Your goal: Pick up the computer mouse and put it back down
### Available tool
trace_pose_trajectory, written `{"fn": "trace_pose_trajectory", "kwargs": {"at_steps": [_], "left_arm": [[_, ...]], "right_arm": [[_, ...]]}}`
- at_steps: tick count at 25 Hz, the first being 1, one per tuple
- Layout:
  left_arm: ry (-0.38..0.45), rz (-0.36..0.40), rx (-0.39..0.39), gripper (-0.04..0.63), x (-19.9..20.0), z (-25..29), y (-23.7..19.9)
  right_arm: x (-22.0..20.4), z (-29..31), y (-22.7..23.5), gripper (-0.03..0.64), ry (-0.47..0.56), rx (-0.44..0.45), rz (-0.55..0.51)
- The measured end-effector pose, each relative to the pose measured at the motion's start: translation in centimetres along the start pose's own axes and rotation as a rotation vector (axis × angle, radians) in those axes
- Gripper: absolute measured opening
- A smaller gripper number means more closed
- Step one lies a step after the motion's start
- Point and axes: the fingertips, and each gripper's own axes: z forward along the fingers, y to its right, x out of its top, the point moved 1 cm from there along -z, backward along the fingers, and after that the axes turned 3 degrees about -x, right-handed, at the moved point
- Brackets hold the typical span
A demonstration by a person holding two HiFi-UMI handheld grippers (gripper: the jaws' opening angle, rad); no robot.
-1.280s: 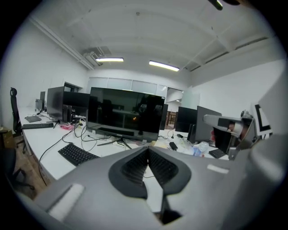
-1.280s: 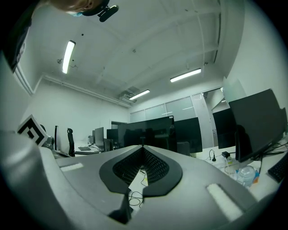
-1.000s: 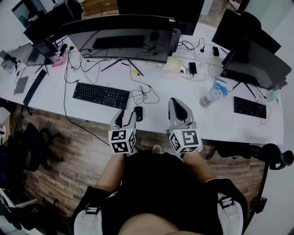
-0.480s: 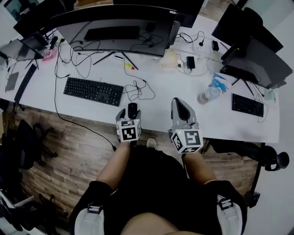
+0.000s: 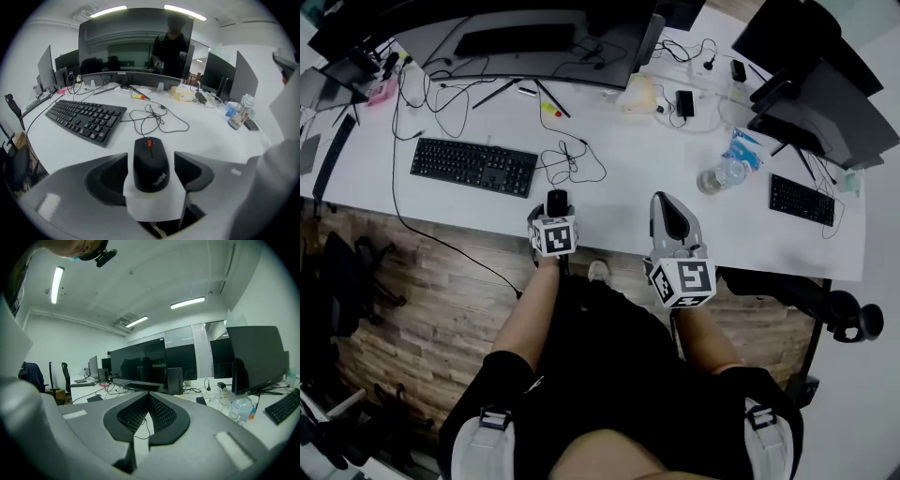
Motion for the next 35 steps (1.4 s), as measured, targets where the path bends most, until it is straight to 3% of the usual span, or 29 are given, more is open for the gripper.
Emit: {"fn": "trace_pose_trajectory", "kwargs": {"at_steps": [5, 9, 13, 20, 26, 35], "left_arm": [[-0.027, -0.015, 0.067, 0.338, -1.0, 1.3, -1.5], [-0.021, 0.032, 0.044, 0.327, -1.2, 1.6, -1.0], [-0.016, 0.016, 0.031, 0.324, -0.5, 0.1, -1.3], [0.096, 0.050, 0.003, 0.322, 3.4, -4.3, -2.3], [0.230, 0.106, 0.007, 0.322, 8.1, -10.3, -3.3], [0.468, 0.102, -0.021, 0.322, 14.6, -19.5, -3.9]], "right_arm": [[-0.1, -0.3, 0.3, -0.002, -0.007, 0.005, 0.014], [-0.2, -0.4, 0.2, -0.002, -0.008, 0.004, 0.027], [0.1, -0.5, -0.1, -0.002, 0.003, 0.008, 0.035], [1.0, 1.1, -1.5, -0.002, 0.033, 0.029, 0.061], [2.3, 3.0, -3.6, -0.003, 0.075, 0.048, 0.078], [4.1, 5.8, -6.9, -0.003, 0.110, 0.080, 0.062]]}}
